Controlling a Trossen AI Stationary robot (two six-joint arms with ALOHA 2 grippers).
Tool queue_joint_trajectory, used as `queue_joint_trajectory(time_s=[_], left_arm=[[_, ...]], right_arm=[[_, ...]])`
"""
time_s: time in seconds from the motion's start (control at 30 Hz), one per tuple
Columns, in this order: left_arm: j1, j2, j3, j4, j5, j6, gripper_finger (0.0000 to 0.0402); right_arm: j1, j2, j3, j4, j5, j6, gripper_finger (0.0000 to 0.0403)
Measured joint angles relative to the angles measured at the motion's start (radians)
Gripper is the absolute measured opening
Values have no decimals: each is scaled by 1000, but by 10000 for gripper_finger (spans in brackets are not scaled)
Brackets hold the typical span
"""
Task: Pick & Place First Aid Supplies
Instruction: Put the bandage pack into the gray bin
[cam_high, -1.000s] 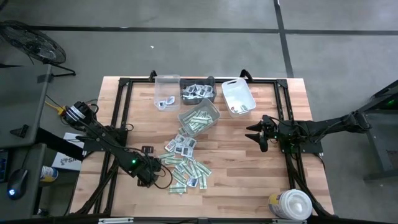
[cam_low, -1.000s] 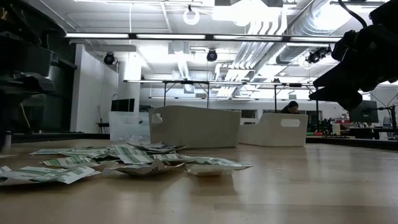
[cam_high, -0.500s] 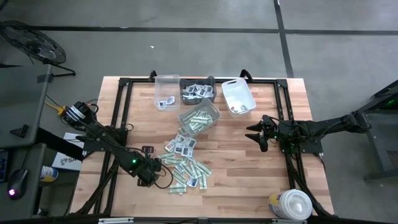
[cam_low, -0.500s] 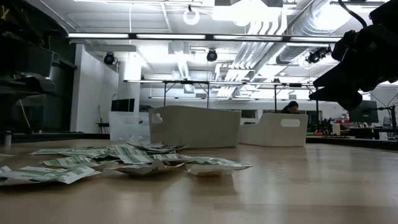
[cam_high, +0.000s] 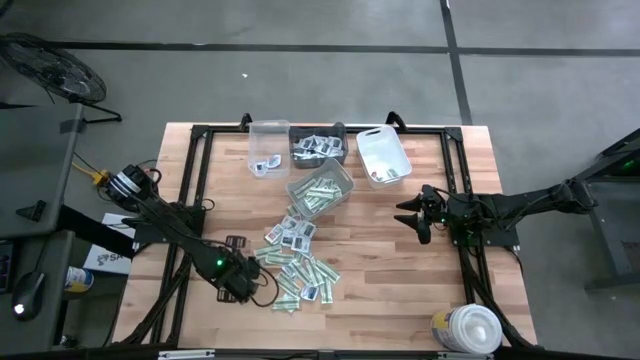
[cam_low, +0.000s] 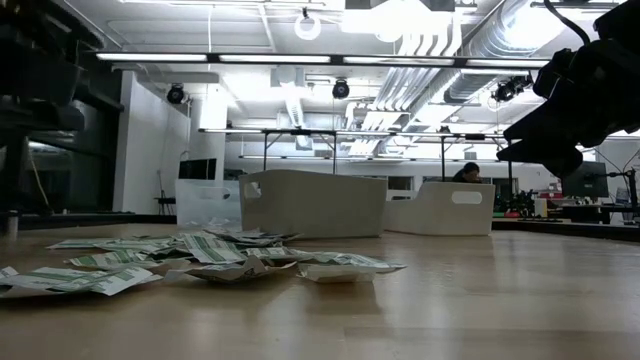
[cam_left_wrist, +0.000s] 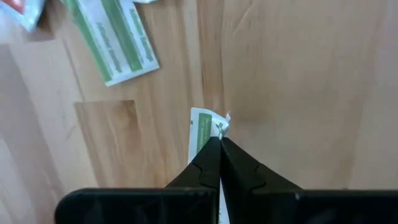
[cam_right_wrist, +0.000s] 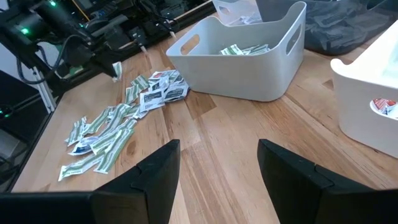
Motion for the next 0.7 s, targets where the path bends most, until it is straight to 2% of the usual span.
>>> queue_joint_trajectory(time_s=[0.13,0.27,0.47,0.7], left_arm=[[0,-1,55,4,-46,0,0],[11,-1,118,-10,-141,28,0],[93,-2,214,-7,-225,201,0],[253,-4,288,12,-244,476,0]], right_arm=[[0,0,0,0,0,0,208],[0,0,0,0,0,0,208],[0,0,0,0,0,0,208],[0,0,0,0,0,0,208]])
